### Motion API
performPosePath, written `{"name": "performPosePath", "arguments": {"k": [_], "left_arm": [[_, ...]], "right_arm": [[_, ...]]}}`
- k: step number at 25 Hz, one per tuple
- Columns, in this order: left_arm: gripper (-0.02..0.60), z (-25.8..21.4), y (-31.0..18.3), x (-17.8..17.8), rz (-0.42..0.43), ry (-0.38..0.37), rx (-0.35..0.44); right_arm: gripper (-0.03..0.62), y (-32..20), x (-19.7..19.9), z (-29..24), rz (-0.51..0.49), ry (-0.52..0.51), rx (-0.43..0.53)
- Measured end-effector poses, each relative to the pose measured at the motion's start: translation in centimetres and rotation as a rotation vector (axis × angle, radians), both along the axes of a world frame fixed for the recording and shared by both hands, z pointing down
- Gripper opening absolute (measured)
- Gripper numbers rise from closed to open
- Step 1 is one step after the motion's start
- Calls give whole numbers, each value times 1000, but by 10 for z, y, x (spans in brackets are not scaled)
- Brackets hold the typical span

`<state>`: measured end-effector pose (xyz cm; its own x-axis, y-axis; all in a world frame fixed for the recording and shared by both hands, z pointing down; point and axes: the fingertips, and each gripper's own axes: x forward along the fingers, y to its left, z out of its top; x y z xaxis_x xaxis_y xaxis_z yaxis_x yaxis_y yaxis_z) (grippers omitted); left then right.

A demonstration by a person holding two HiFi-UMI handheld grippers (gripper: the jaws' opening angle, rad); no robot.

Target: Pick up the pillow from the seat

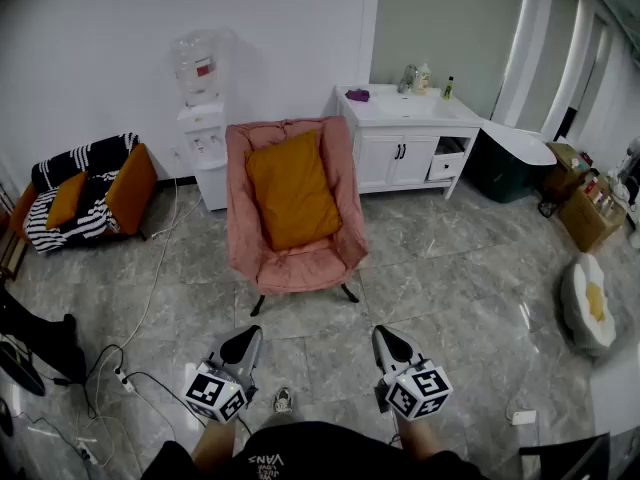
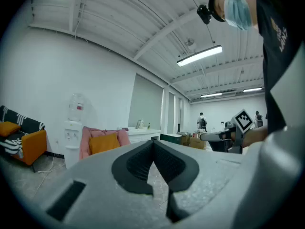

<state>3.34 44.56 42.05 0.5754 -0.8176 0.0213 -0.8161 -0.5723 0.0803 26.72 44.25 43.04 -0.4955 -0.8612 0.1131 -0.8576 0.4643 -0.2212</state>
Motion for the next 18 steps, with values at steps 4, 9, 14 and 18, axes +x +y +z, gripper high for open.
{"name": "performPosePath", "arguments": {"k": [4,9,14,18], "left_arm": [[18,-1,-5,-5,-1,11,-4],[18,5,-16,-16,-2,-9,-4],[21,8,-33,-35,5,48,-11],[145,15,-52,-42,42,69,-50]], "right_arm": [[0,-6,-4,-2,3,5,-1],[0,-16,-14,2,0,10,-8],[2,-31,-35,-2,-31,-72,4],[71,-51,-44,-2,9,-59,12]]}}
